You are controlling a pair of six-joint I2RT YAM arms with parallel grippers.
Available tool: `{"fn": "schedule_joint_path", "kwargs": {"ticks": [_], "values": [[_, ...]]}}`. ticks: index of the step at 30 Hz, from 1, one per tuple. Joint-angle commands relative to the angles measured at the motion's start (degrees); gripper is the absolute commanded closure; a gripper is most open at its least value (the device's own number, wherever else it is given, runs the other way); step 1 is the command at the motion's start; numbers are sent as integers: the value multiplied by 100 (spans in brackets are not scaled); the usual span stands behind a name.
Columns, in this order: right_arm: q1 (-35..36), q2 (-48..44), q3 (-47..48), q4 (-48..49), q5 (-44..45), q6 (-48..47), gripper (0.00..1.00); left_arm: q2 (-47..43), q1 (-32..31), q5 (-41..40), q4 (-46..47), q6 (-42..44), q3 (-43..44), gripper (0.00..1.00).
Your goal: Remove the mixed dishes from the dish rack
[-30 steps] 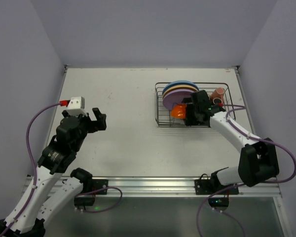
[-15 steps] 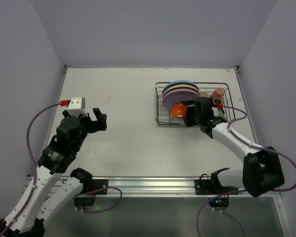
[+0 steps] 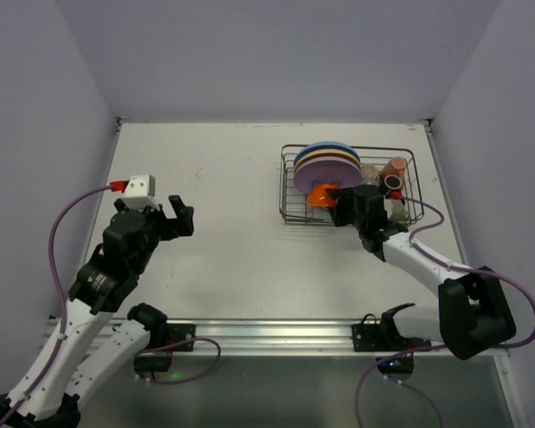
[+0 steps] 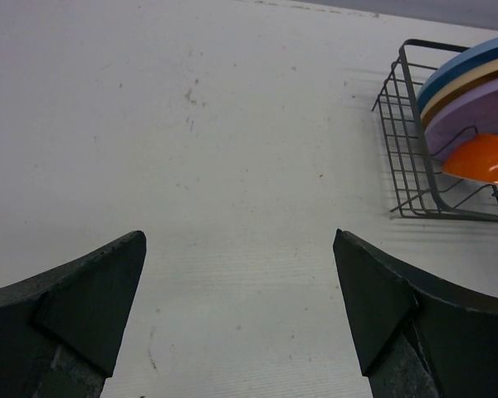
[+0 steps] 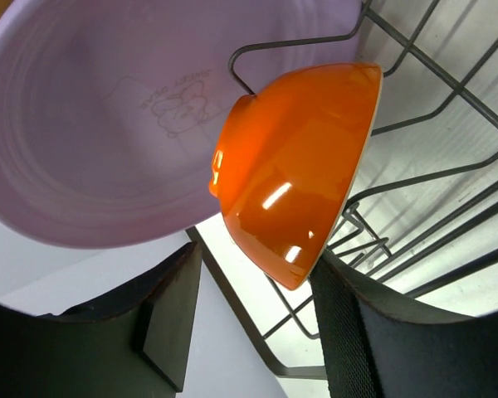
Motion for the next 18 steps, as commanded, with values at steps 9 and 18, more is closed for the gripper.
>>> {"fn": "schedule_joint_path", "kwargs": {"ticks": [9,18], "values": [[-8,-316,-755,882,648,253,48,-10,-92,44,125,-59,-38,0],[36,-114,-1151,2095,551,77,44,34,-154,97,142,-41,-38,0]]}}
